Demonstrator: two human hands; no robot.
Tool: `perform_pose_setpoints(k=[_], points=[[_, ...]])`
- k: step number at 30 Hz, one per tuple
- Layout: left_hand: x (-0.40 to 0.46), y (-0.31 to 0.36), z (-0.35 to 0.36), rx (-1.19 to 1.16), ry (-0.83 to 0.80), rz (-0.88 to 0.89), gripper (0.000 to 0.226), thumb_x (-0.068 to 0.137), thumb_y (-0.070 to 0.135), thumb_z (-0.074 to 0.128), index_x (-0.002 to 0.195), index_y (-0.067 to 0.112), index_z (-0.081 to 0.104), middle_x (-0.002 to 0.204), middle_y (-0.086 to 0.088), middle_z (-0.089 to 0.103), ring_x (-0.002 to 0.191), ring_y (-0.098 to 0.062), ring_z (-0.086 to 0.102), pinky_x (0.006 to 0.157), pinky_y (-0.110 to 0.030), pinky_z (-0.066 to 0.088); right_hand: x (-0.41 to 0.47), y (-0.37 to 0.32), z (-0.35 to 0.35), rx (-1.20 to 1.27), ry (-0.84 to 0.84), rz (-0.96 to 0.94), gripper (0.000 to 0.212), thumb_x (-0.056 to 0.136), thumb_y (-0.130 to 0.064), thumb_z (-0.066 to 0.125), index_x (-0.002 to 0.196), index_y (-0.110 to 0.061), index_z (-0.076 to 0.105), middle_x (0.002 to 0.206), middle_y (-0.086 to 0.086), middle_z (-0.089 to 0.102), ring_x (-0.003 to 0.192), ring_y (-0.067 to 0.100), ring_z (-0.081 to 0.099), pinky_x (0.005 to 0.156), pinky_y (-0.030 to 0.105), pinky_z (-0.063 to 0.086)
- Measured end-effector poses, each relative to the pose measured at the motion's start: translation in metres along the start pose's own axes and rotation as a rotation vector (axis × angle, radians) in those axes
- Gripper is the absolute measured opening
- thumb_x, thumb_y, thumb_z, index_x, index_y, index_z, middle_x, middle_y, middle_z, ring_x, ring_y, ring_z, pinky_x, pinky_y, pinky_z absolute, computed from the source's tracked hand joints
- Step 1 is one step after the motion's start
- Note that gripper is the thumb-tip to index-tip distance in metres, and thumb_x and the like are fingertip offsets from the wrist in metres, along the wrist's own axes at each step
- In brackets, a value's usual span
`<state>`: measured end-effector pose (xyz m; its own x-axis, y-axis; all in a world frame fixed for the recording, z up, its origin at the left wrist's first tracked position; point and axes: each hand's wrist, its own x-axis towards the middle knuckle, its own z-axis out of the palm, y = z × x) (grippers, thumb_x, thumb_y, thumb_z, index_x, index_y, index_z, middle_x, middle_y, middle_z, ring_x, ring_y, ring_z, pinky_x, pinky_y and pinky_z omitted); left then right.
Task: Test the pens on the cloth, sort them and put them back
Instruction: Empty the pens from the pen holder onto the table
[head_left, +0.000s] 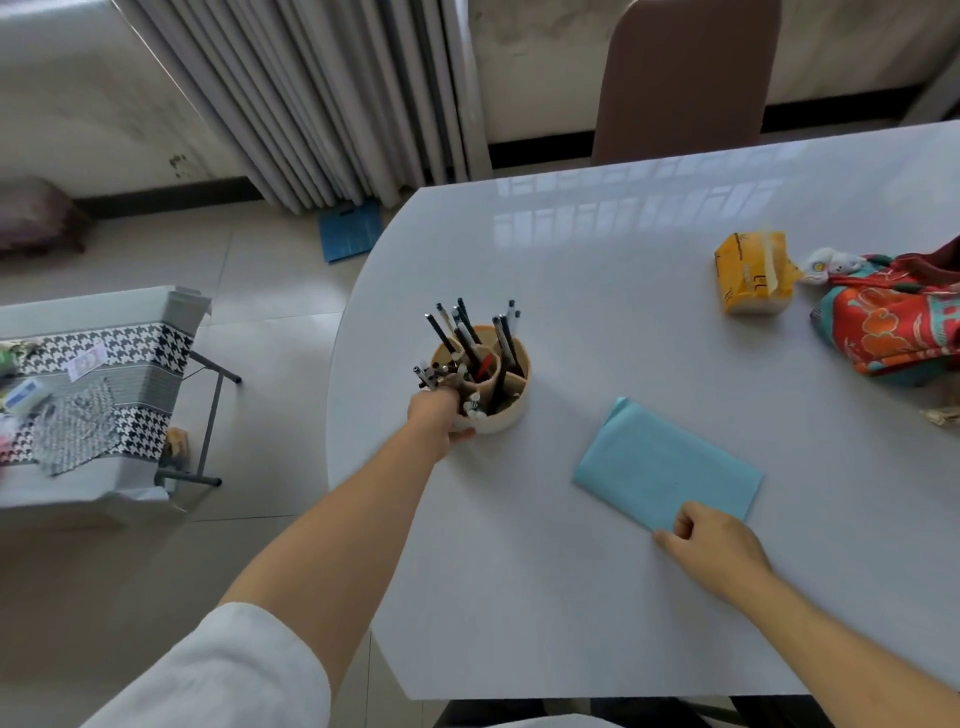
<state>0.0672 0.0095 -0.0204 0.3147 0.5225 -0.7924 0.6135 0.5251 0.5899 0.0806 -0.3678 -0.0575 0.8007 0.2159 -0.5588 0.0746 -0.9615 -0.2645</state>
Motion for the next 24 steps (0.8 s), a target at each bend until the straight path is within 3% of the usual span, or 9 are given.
perform_pose_setpoints(k=[4, 7, 10, 15, 19, 24], points=[[-0.008, -0.005, -0.003, 0.070, -0.031, -0.007, 0.023, 0.090, 0.008, 0.059, 0.113, 0.008, 0.063, 0.104, -0.016, 0.069, 0.084, -0.032, 0.070, 0.063, -0.048, 0.062, -0.002, 0.000, 0.001, -0.026, 0.016, -0.005, 0.033, 0.086, -0.049, 0.070, 0.077, -0.023, 0.053, 0.074, -0.008, 0.064, 0.074, 0.019, 0.062, 0.065, 0.032, 0.047], [-0.019, -0.009, -0.010, -0.023, -0.131, -0.131, 0.031, 0.081, 0.002, 0.057, 0.108, 0.014, 0.064, 0.100, -0.012, 0.065, 0.082, -0.025, 0.064, 0.071, -0.041, 0.060, -0.001, 0.001, 0.001, -0.014, 0.013, -0.005, 0.033, 0.085, -0.051, 0.070, 0.077, -0.024, 0.053, 0.074, -0.010, 0.063, 0.073, 0.018, 0.062, 0.062, 0.031, 0.044], [-0.025, -0.009, -0.015, -0.099, -0.191, -0.191, 0.042, 0.072, 0.006, 0.067, 0.114, 0.013, 0.062, 0.110, -0.016, 0.063, 0.091, -0.026, 0.062, 0.076, -0.044, 0.060, -0.001, 0.002, 0.000, -0.012, 0.014, 0.002, 0.032, 0.084, -0.051, 0.069, 0.076, -0.024, 0.053, 0.073, -0.010, 0.063, 0.073, 0.018, 0.062, 0.060, 0.030, 0.041], [-0.029, 0.004, -0.011, -0.049, -0.125, 0.002, 0.034, 0.076, 0.009, 0.075, 0.109, 0.010, 0.066, 0.117, -0.013, 0.066, 0.104, -0.026, 0.063, 0.079, -0.050, 0.057, 0.001, 0.002, -0.002, -0.002, -0.012, 0.009, 0.031, 0.083, -0.050, 0.069, 0.077, -0.025, 0.053, 0.079, -0.008, 0.066, 0.077, 0.019, 0.064, 0.061, 0.029, 0.040], [-0.034, 0.018, 0.000, 0.059, -0.019, 0.208, 0.057, 0.066, 0.018, 0.088, 0.116, 0.007, 0.063, 0.117, -0.012, 0.065, 0.102, -0.026, 0.063, 0.087, -0.053, 0.058, 0.011, -0.003, -0.010, 0.036, -0.096, 0.007, 0.021, 0.082, -0.040, 0.071, 0.077, -0.025, 0.058, 0.085, -0.004, 0.069, 0.081, 0.018, 0.065, 0.063, 0.027, 0.044], [-0.042, 0.027, 0.019, 0.266, 0.143, 0.380, 0.079, 0.054, 0.031, 0.094, 0.120, 0.013, 0.055, 0.117, -0.006, 0.060, 0.103, -0.026, 0.062, 0.084, -0.044, 0.059, 0.023, -0.014, -0.020, 0.177, 0.034, 0.002, 0.011, 0.082, -0.031, 0.073, 0.080, -0.026, 0.063, 0.090, -0.002, 0.071, 0.089, 0.021, 0.068, 0.071, 0.028, 0.049]])
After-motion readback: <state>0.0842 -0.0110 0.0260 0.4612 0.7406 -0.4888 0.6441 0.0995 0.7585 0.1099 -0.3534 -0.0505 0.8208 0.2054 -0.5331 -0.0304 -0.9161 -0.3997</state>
